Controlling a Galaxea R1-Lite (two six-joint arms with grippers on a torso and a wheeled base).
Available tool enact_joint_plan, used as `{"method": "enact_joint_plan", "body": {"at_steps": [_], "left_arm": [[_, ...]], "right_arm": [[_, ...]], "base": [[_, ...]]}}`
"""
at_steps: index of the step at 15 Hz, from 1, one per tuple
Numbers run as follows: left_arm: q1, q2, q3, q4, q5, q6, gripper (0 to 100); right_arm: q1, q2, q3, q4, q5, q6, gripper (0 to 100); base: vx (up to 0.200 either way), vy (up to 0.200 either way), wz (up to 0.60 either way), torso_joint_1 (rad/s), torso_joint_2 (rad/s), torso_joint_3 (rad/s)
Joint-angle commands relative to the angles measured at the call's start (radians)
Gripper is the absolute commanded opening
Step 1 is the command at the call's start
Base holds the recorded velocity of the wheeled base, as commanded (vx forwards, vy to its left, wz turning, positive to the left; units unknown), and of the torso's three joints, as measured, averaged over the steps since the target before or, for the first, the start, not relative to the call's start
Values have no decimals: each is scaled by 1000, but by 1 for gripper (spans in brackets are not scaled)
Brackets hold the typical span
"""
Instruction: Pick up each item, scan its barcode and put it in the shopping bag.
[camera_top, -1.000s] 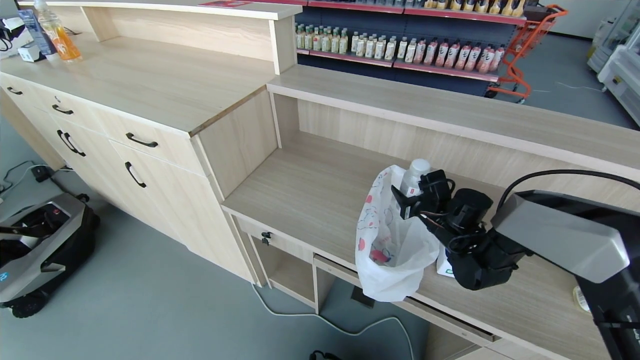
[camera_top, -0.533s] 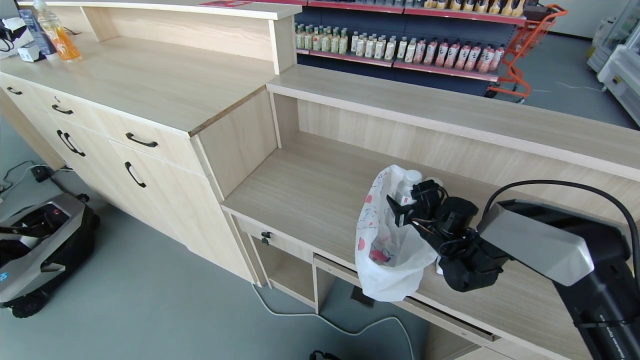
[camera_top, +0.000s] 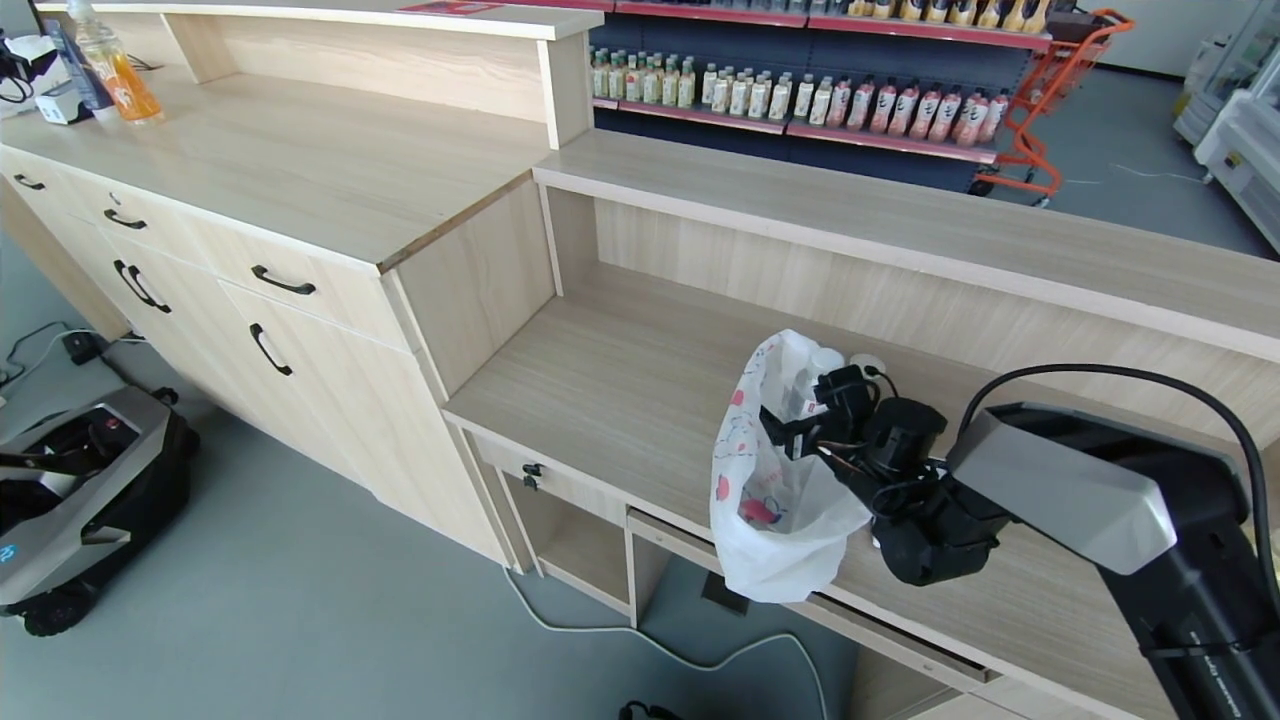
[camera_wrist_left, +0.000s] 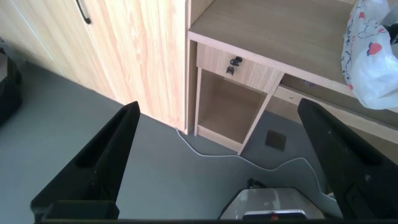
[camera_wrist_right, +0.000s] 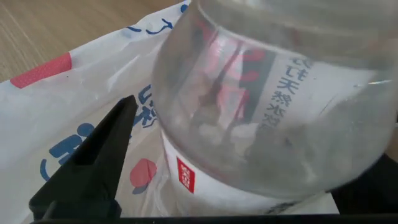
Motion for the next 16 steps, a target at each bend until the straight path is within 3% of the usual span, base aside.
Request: {"method": "enact_joint_plan", "body": {"at_steps": [1, 3, 6, 8, 10, 13, 16], "left_arm": [[0, 0, 0, 0, 0, 0, 100], [0, 0, 0, 0, 0, 0, 100], [0, 0, 0, 0, -1, 0, 100], [0, 0, 0, 0, 0, 0, 100], [0, 0, 0, 0, 0, 0, 100], [0, 0, 0, 0, 0, 0, 100], [0, 0, 0, 0, 0, 0, 100]], "right_arm": [[0, -57, 19, 15, 0, -1, 100], [2, -217, 153, 64, -3, -10, 100], [3, -552, 564, 73, -3, -35, 100], [-7, -749, 697, 144, -25, -33, 100], [-47, -891, 693, 285, -94, -35, 100], [-198, -1100, 705, 708, -198, -85, 100], [-432, -1171, 710, 1087, -344, -141, 100]], "base": [[0, 0, 0, 0, 0, 0], [0, 0, 0, 0, 0, 0], [0, 0, 0, 0, 0, 0], [0, 0, 0, 0, 0, 0], [0, 0, 0, 0, 0, 0], [0, 0, 0, 0, 0, 0], [0, 0, -600, -157, 297, 139]]}}
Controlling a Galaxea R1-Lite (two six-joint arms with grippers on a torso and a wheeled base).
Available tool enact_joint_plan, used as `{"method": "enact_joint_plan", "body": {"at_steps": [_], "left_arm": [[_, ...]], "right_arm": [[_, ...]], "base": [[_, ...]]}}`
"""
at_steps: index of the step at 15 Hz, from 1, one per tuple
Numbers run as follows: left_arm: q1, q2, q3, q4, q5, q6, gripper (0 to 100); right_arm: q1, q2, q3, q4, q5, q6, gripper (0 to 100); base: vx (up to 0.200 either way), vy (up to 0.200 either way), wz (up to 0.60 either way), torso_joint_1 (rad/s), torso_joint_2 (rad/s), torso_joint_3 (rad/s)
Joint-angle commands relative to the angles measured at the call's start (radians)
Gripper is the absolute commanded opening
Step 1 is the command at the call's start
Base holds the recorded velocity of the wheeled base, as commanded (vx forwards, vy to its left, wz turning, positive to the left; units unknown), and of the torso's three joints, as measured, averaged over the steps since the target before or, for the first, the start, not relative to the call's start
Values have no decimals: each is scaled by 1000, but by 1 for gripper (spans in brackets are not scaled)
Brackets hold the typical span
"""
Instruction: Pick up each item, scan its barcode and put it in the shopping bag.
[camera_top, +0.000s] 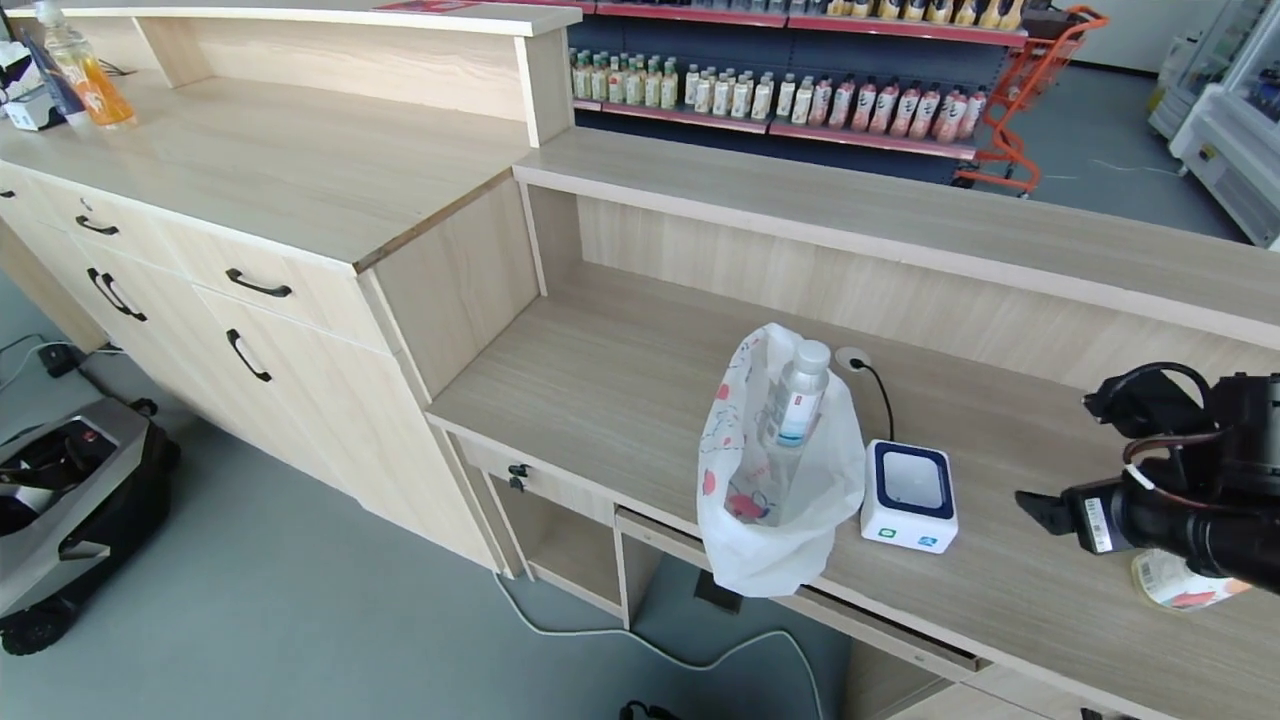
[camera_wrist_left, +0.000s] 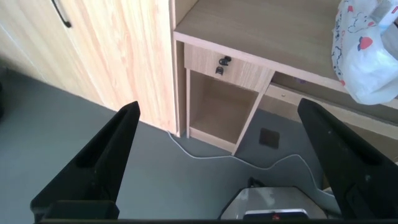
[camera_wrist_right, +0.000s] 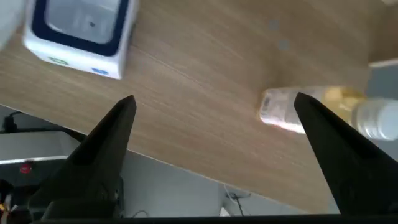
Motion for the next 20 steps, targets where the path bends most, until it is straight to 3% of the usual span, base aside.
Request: {"method": "enact_joint_plan", "body": {"at_steps": [1, 3, 8, 10, 20], "left_arm": [[0, 0, 0, 0, 0, 0, 100], [0, 0, 0, 0, 0, 0, 100], [0, 0, 0, 0, 0, 0, 100], [0, 0, 0, 0, 0, 0, 100], [0, 0, 0, 0, -1, 0, 100]], "right_arm": [[-172, -106, 13, 159, -167, -12, 100], [-173, -46, 10, 147, -265, 101, 100], [-127, 232, 22, -290, -218, 318, 100], [-124, 320, 27, -394, -215, 321, 100], [-84, 488, 27, -624, -219, 327, 100]], "base": [[0, 0, -600, -159, 325, 144], [0, 0, -600, -168, 342, 149], [0, 0, 0, -18, 31, 16], [0, 0, 0, 0, 0, 0], [0, 0, 0, 0, 0, 0]]}}
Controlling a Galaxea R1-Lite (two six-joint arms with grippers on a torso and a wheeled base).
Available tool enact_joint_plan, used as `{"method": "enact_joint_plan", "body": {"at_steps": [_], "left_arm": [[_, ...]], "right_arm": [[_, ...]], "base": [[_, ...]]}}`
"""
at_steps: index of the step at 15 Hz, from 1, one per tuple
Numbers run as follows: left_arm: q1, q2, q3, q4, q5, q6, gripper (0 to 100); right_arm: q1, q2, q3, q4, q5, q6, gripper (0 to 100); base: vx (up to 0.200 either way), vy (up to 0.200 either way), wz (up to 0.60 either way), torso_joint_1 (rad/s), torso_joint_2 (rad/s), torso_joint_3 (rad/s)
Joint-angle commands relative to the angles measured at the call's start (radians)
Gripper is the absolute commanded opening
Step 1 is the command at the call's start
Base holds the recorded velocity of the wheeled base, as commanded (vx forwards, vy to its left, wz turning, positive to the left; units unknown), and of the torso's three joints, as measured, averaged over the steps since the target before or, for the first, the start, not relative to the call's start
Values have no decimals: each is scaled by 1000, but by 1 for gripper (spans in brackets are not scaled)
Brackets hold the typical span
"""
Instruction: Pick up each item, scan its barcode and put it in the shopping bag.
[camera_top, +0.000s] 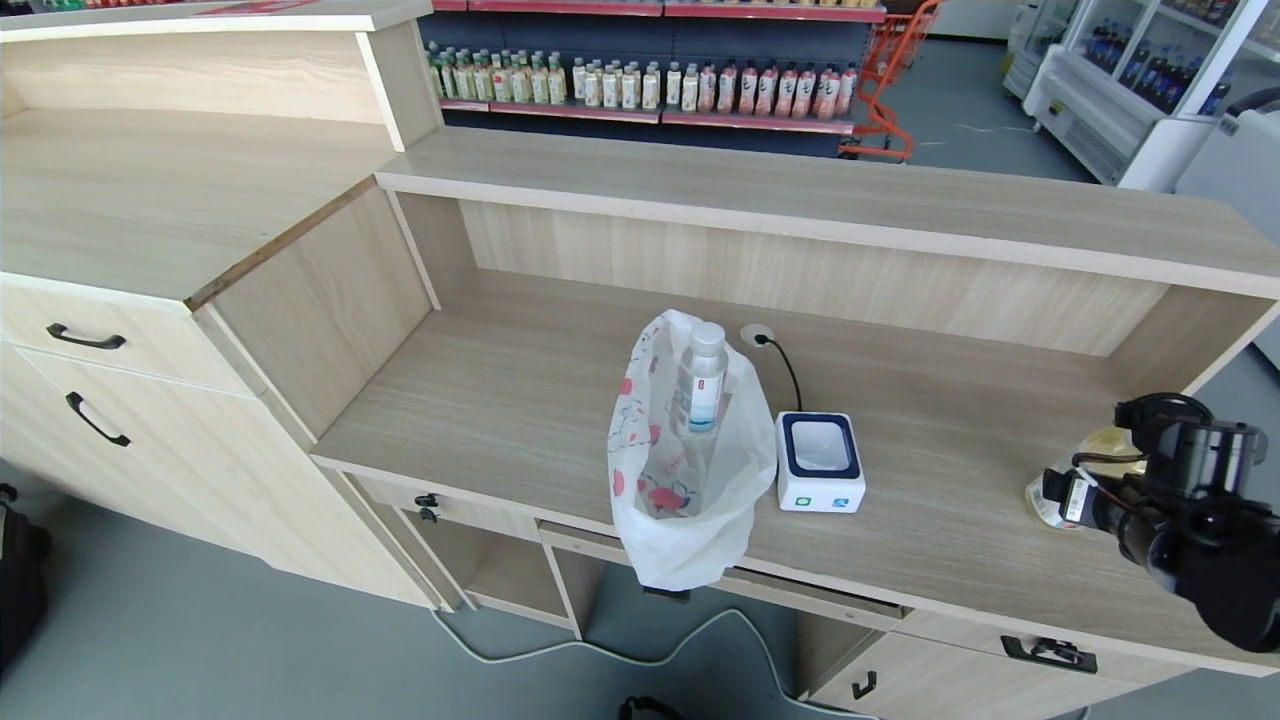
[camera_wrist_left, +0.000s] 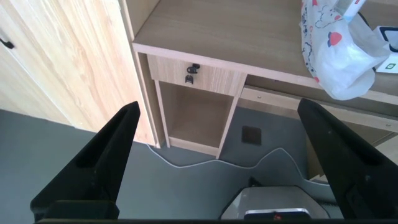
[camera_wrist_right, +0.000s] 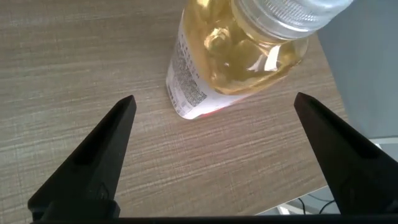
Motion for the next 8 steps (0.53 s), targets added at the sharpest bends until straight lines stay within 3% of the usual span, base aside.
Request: {"method": "enact_joint_plan", "body": {"at_steps": [1, 8], "left_arm": [[0, 0, 0, 0, 0, 0, 100], [0, 0, 0, 0, 0, 0, 100]], "right_arm": [[2, 47, -1, -11, -3, 0, 100], [20, 122, -27, -100, 0, -10, 100]], "base": [[0, 0, 0, 0, 0, 0], [0, 0, 0, 0, 0, 0]]}}
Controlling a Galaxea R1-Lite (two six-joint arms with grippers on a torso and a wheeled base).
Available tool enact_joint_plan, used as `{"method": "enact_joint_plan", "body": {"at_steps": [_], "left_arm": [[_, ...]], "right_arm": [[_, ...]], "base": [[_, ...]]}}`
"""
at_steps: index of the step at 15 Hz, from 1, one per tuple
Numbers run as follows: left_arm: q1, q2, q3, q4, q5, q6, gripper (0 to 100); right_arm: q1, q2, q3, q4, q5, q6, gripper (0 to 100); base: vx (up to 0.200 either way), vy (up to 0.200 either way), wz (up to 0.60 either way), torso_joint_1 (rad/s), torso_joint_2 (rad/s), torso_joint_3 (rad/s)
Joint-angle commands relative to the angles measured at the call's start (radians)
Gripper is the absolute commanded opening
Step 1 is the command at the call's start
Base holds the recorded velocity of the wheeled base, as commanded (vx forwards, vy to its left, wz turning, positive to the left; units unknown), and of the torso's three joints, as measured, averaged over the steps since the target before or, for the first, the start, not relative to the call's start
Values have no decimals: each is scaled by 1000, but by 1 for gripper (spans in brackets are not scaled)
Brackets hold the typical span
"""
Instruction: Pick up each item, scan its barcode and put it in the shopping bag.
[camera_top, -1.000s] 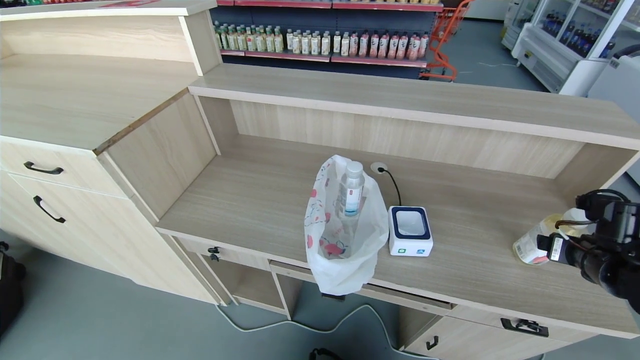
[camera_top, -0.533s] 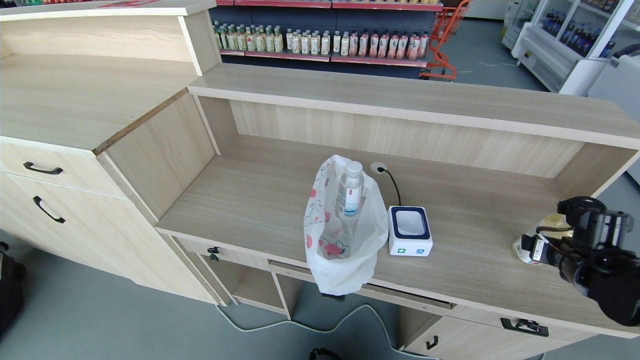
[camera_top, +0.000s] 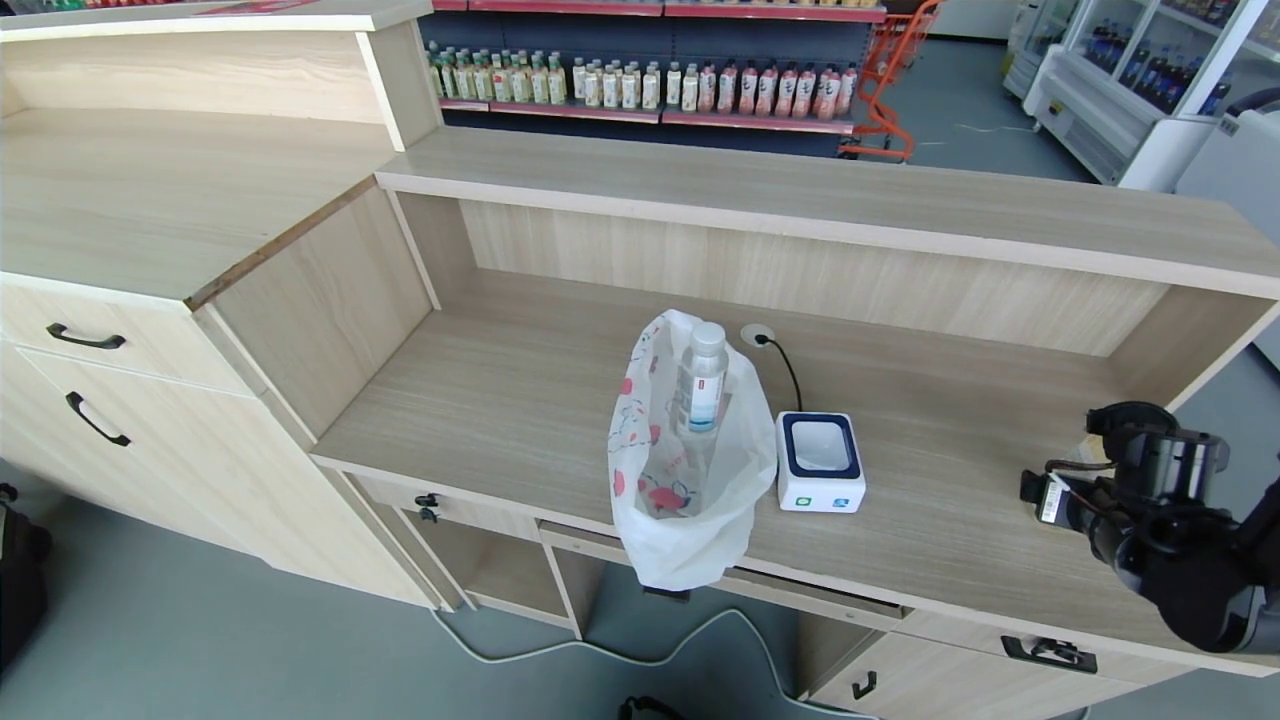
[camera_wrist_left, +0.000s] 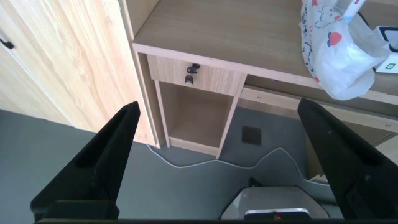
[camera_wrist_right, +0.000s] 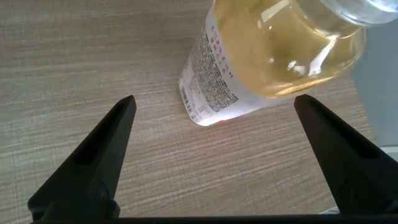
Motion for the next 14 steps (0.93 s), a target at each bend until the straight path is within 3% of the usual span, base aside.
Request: {"method": "enact_joint_plan", "body": {"at_steps": [1, 14], "left_arm": [[0, 0, 0, 0, 0, 0, 100], [0, 0, 0, 0, 0, 0, 100]], "right_arm": [[2, 26, -11, -2, 1, -2, 100], [-83, 29, -31, -45, -2, -112, 100]], "base": [[0, 0, 0, 0, 0, 0], [0, 0, 0, 0, 0, 0]]}}
